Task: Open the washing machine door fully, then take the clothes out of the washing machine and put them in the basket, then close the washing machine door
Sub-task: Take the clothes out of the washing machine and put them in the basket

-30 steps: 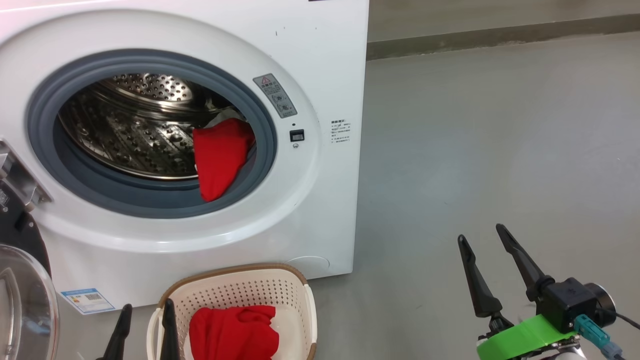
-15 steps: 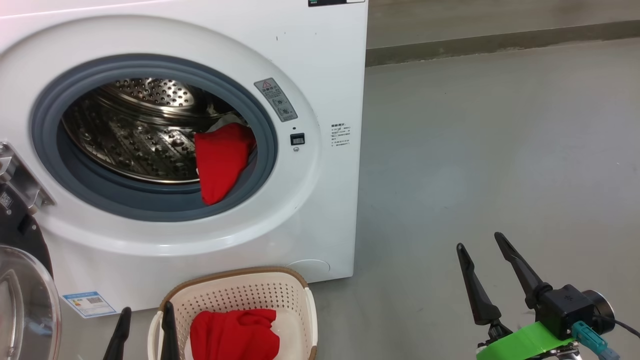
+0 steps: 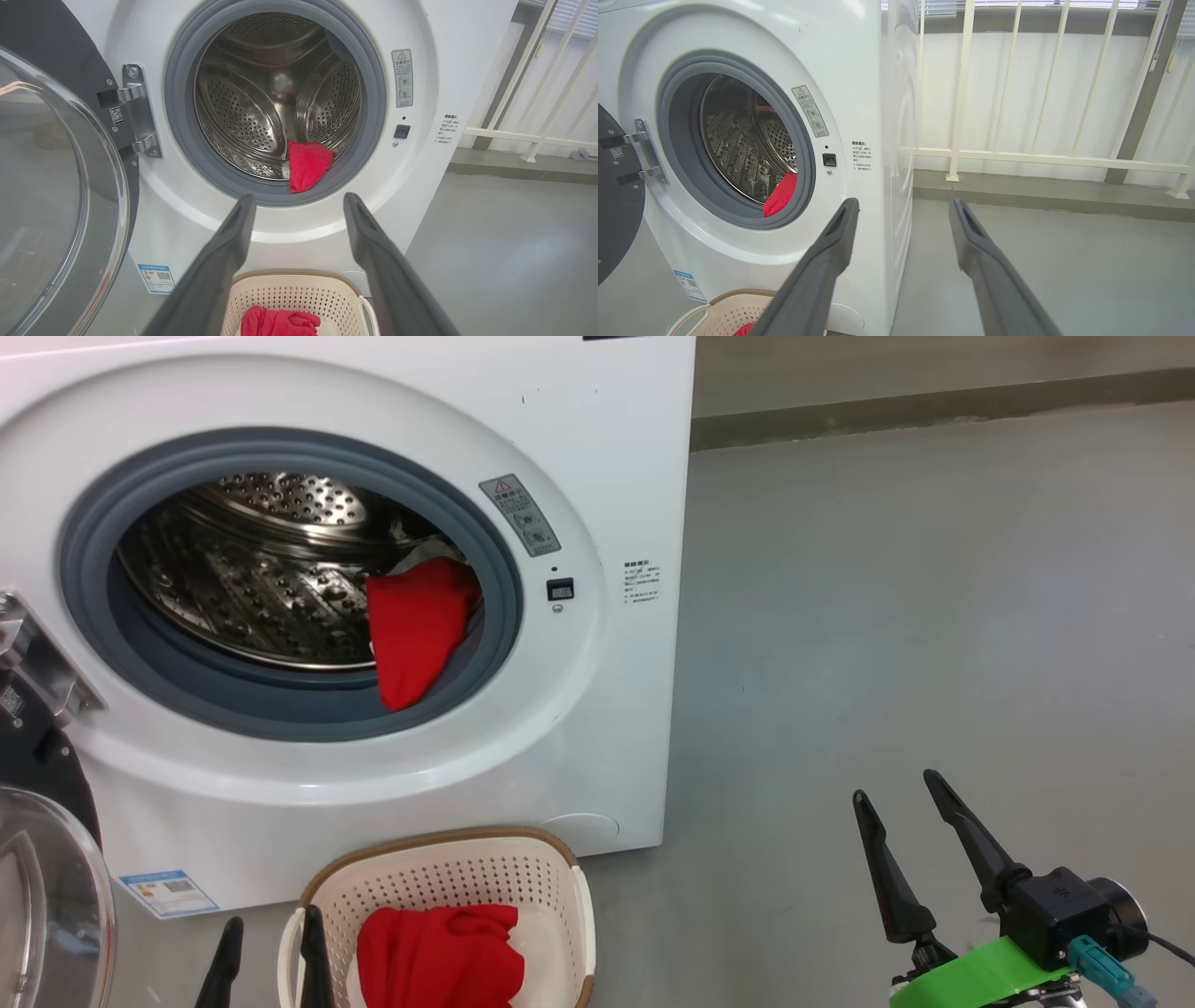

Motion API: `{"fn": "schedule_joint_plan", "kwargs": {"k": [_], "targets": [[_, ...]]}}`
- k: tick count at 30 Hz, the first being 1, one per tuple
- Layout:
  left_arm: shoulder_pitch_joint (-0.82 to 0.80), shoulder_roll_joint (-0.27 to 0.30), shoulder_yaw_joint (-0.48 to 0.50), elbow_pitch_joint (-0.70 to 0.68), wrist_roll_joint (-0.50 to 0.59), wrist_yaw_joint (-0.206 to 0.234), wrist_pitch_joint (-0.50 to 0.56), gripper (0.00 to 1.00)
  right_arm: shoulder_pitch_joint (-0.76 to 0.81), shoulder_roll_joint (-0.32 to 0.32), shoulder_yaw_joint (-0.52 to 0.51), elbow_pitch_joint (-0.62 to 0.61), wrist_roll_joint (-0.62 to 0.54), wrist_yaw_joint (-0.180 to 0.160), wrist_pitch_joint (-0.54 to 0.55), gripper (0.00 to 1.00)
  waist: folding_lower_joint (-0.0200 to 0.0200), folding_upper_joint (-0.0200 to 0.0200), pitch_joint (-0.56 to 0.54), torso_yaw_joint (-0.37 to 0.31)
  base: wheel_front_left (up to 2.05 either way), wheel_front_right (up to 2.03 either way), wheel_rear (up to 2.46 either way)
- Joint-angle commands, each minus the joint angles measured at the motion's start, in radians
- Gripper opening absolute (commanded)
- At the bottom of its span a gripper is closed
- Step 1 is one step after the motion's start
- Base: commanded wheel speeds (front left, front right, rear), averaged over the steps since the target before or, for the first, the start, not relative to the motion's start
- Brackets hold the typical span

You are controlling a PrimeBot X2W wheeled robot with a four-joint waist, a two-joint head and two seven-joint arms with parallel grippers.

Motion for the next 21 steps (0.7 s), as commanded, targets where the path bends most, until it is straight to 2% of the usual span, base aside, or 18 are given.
{"fn": "schedule_joint_plan", "kwargs": {"k": [1, 13, 21], "targets": [[-0.033, 0.007, 0.026, -0.022, -0.005, 0.009, -0.006, 1.00, -0.014, -0.003, 0.026, -0.027, 0.001, 0.006, -0.006, 1.00, 0.0000, 0.0000, 0.008, 0.004, 0.00, 0.00, 0.00], [-0.100, 0.001, 0.002, -0.016, -0.028, 0.014, -0.009, 1.00, -0.022, -0.003, 0.028, -0.039, -0.004, 0.006, -0.006, 1.00, 0.0000, 0.0000, 0.091, 0.018, 0.00, 0.00, 0.00], [-0.279, 0.002, -0.025, 0.036, -0.040, -0.008, -0.016, 1.00, -0.060, -0.003, 0.023, -0.059, -0.008, 0.006, -0.006, 1.00, 0.0000, 0.0000, 0.218, 0.036, 0.00, 0.00, 0.00]]}}
